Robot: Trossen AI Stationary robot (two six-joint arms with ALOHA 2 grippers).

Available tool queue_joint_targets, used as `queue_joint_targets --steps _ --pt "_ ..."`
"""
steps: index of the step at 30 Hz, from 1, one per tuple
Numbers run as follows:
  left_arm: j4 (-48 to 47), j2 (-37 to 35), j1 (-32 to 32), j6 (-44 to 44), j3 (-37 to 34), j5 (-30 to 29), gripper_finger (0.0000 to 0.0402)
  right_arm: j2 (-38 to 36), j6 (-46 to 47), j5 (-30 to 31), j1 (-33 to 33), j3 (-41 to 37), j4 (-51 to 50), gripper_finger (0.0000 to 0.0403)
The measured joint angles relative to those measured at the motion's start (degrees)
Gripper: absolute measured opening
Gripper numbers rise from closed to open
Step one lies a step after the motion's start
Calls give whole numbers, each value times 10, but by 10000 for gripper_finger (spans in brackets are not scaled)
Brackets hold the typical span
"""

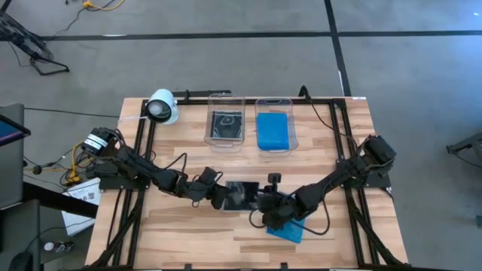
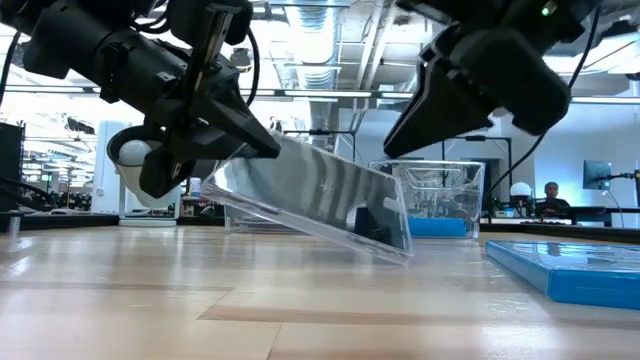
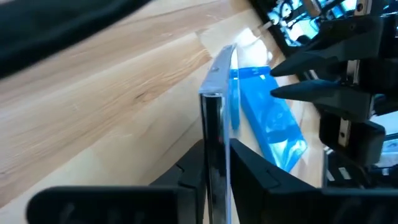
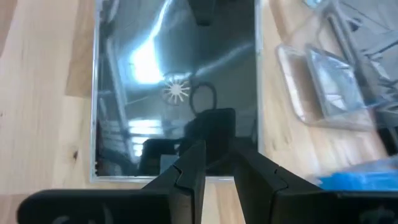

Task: Pick & place jewel cases by type
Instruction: Put the black CD case into the left transparent bin

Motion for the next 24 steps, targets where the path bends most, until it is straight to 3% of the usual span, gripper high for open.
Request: queue_joint_targets --steps 5,11,24 --pt "6 -1 -1 3 1 -1 32 -16 30 27 12 0 -45 70" --pt "6 -1 0 17 0 -3 42 -22 100 40 18 0 -134 70" --pt "52 -42 0 121 -1 -3 33 -22 195 39 19 0 -231 70"
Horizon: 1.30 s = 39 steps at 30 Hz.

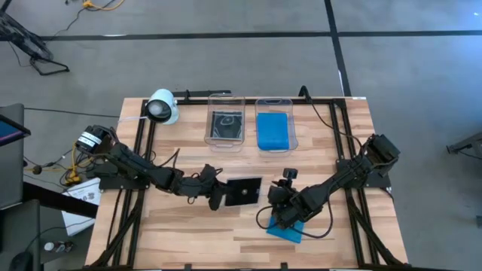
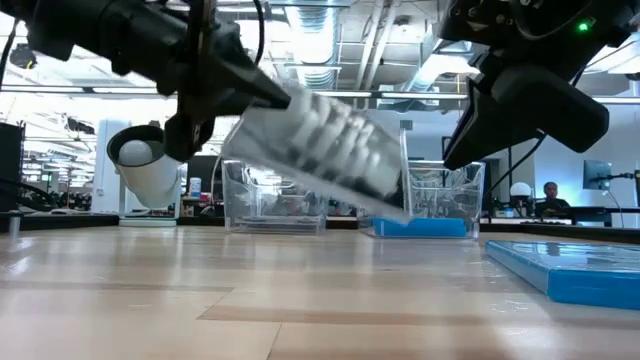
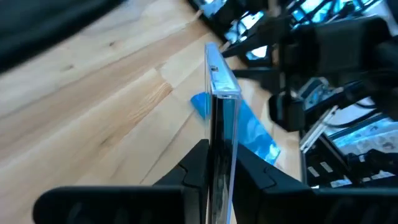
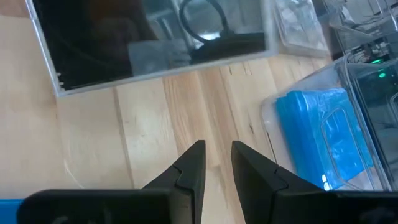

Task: Pick & place jewel cases by type
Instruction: Put the black CD case into the left transparent bin

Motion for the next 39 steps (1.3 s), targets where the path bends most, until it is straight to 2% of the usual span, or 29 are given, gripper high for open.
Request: queue_joint_targets --steps 7,17,21,25,29,39 --pt "-6 -55 1 60 0 -22 30 0 1 0 0 0 0 70" --pt "-58 -179 26 175 0 -79 30 0 2 0 0 0 3 70" --pt "-99 -227 53 210 0 -102 32 1 2 0 0 0 4 70" --pt "-148 -272 102 218 0 -100 31 1 2 0 0 0 5 70" --pt "-191 -305 174 226 0 -51 33 1 2 0 -1 0 3 70" --pt "-219 -313 414 221 0 160 39 1 2 0 -20 -2 2 70"
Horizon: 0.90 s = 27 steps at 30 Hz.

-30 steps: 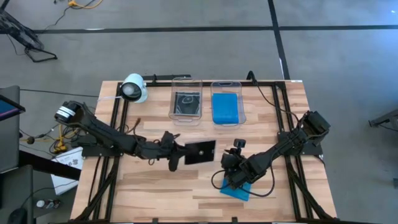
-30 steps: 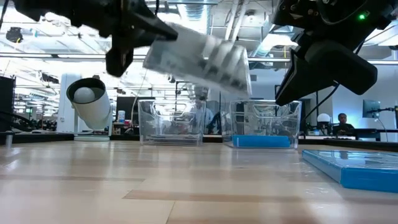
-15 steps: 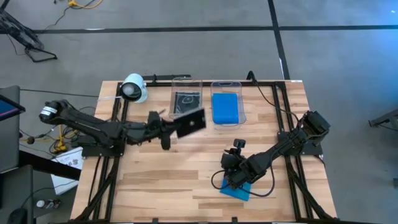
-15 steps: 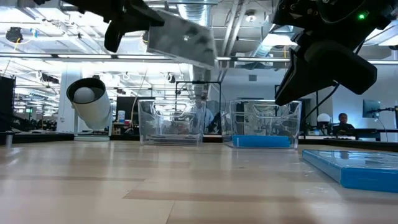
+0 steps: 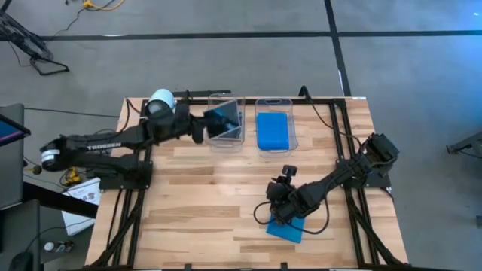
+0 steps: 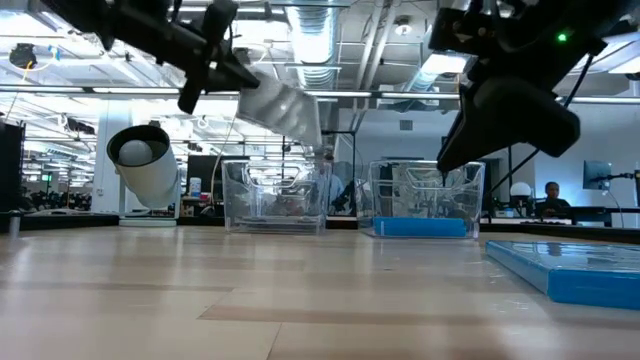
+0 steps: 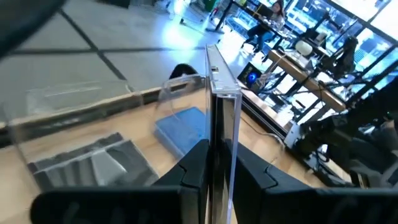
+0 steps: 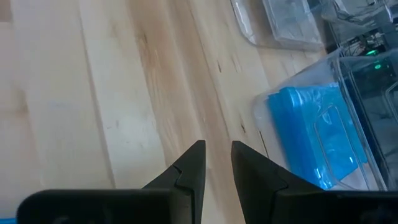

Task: Pick & place jewel cases by type
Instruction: Put the black CD case into the left transparent bin

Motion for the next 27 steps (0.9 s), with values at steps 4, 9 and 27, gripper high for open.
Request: queue_joint_targets --steps 4,9,27 --pt "-8 0 92 -19 0 84 39 0 0 -1 -5 -12 2 70" --pt "-30 6 183 -41 0 171 40 0 4 -3 -13 -24 3 70" --pt "-130 222 210 -31 136 295 41 0 5 -5 -19 -27 -3 70"
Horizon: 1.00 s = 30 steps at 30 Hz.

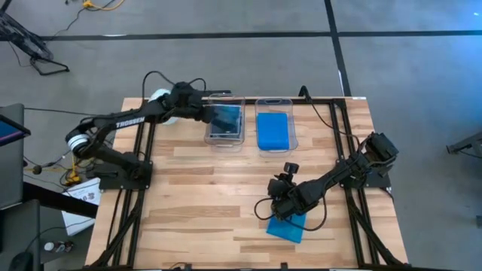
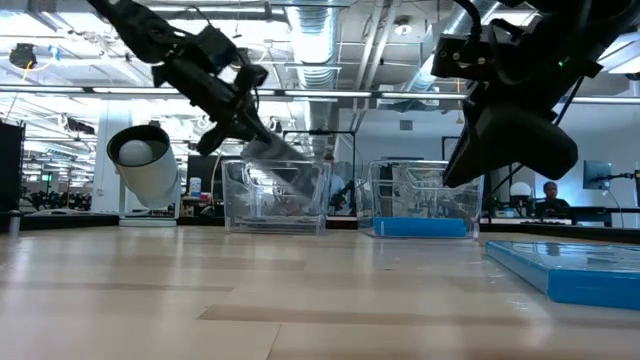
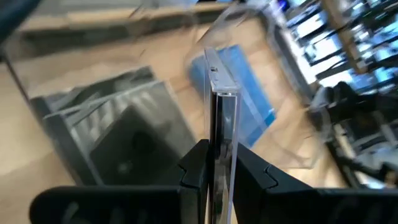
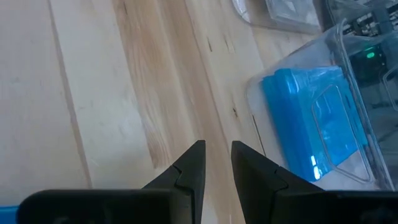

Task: Pick & place jewel cases by type
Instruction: Put the black CD case into the left transparent bin

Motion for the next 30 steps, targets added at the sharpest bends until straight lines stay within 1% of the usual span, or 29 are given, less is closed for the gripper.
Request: queue_joint_targets --steps 3,7,15,18,22,30 --pt "-45 28 0 9 26 0 41 0 4 0 0 0 -10 70" --pt "-48 50 -2 10 40 0 41 0 23 0 0 0 -31 70" --pt "-50 51 -2 10 40 -16 42 0 39 1 0 0 -44 70" --pt "-49 51 -4 13 40 -32 45 0 39 1 0 0 -44 70" --pt "-49 51 -5 23 40 -49 69 0 39 1 0 0 -43 70" --pt "-48 50 -5 47 40 -50 138 0 39 1 0 0 -43 70"
